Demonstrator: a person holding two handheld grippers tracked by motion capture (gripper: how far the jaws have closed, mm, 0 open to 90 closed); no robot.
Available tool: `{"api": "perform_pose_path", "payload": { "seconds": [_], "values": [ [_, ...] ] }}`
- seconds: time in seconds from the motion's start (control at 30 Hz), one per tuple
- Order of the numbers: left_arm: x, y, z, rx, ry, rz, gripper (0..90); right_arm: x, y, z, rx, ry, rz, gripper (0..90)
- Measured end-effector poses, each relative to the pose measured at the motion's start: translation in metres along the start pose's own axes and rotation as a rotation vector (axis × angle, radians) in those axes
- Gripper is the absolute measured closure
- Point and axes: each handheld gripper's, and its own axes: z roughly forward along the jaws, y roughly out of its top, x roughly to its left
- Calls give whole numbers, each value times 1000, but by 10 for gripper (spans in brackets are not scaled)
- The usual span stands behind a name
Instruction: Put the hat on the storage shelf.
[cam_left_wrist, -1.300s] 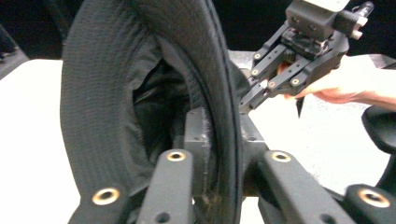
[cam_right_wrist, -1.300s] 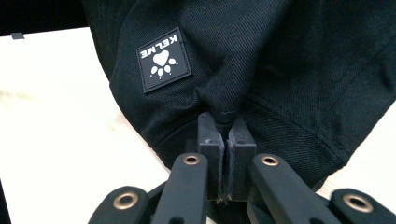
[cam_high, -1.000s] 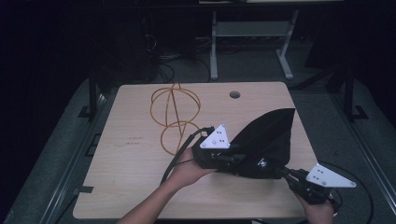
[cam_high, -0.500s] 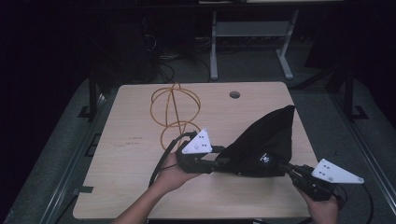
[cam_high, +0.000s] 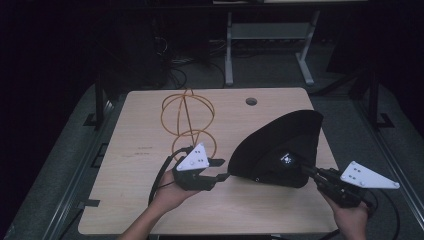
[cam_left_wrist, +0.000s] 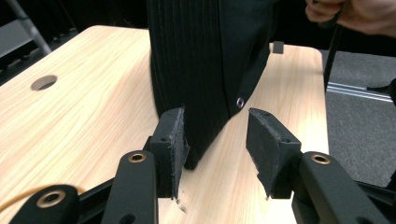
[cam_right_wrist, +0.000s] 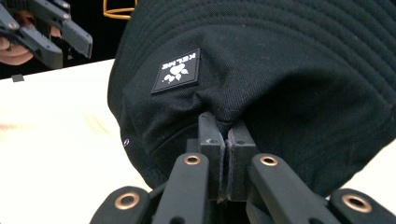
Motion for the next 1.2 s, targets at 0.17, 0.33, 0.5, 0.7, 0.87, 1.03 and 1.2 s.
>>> {"api": "perform_pose_path", "payload": {
  "seconds": [0.17, 0.33, 0.5, 0.7, 0.87, 1.03, 1.2],
  "values": [
    [2, -14, -9, 0, 19, -18, 539, -1, 14, -1, 0, -5, -23, 877],
    [1, -29, -13, 2, 31, -33, 535, -2, 25, -1, -3, -1, -31, 877],
    [-1, -44, -14, 13, 37, -50, 522, -3, 33, 2, -10, 2, -34, 878],
    [-2, -61, -16, 19, 47, -71, 510, -3, 47, 3, -6, 8, -53, 878],
    [-4, -68, -15, 35, 52, -62, 493, -3, 62, 5, -19, 11, -79, 879],
    [-3, -71, -17, 44, 61, -55, 481, -2, 73, 5, -23, 22, -91, 878],
    [-2, -73, -20, 27, 77, -59, 469, -2, 82, 4, -19, 34, -93, 878]
  ]
}}
